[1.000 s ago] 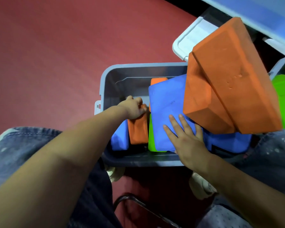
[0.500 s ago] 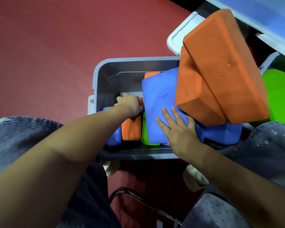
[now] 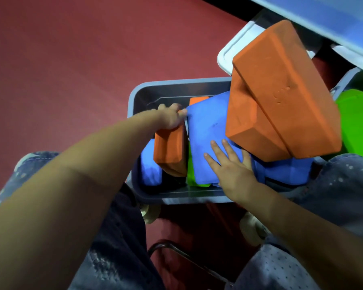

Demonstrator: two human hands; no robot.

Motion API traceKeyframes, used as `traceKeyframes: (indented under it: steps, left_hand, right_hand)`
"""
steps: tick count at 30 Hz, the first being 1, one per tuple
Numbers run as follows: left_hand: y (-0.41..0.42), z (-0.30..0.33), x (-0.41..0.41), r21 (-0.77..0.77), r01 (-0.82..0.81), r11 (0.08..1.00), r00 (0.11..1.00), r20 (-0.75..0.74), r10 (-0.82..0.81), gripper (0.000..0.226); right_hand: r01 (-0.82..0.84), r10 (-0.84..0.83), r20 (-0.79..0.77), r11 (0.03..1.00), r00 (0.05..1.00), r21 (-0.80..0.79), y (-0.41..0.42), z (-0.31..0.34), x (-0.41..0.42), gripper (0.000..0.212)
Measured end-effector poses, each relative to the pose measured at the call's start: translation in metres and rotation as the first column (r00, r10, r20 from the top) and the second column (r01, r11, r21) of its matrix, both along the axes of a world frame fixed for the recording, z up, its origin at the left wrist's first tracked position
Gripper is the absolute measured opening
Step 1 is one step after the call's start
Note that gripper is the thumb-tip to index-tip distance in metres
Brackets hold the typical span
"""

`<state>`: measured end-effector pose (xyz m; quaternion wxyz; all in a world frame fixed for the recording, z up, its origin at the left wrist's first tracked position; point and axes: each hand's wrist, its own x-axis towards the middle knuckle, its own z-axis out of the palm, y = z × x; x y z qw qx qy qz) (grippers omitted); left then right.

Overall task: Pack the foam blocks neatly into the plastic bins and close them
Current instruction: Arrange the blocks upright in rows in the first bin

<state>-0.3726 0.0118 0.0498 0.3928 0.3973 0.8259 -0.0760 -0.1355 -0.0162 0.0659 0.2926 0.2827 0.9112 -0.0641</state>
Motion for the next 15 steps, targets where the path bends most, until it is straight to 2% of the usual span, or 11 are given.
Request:
traceKeyframes:
  steps: [2,4,6,10,15]
  left_hand:
    - [-0.018,-0.017,0.014,0.109,-0.060,0.992,0.996,-0.064,0.067,0.056]
    - [-0.032,-0.030,0.028,0.279,-0.055,0.959,0.990,-0.108,0.089,0.052]
    - [-0.038,-0.041,0.032,0.379,-0.060,0.924,0.983,-0.140,0.121,0.050]
    - [-0.033,-0.062,0.034,0.387,-0.058,0.920,0.981,-0.147,0.124,0.050]
    - [-0.033,-0.077,0.037,0.435,-0.051,0.899,0.972,-0.185,0.145,0.045]
  right_hand:
    - [0.007,-0.006,-0.021,1.000,1.000,0.001,0.001,0.000,0.001,0.072]
    - [0.014,-0.014,-0.022,1.000,1.000,0.008,0.001,-0.001,0.002,0.072]
    - [0.007,-0.006,-0.033,1.000,0.999,0.026,0.000,-0.005,0.002,0.075]
    - [0.040,-0.016,-0.202,0.993,0.979,0.112,-0.002,-0.020,0.004,0.087]
    - [0.069,-0.037,-0.266,0.991,0.963,0.111,-0.005,-0.027,0.010,0.092]
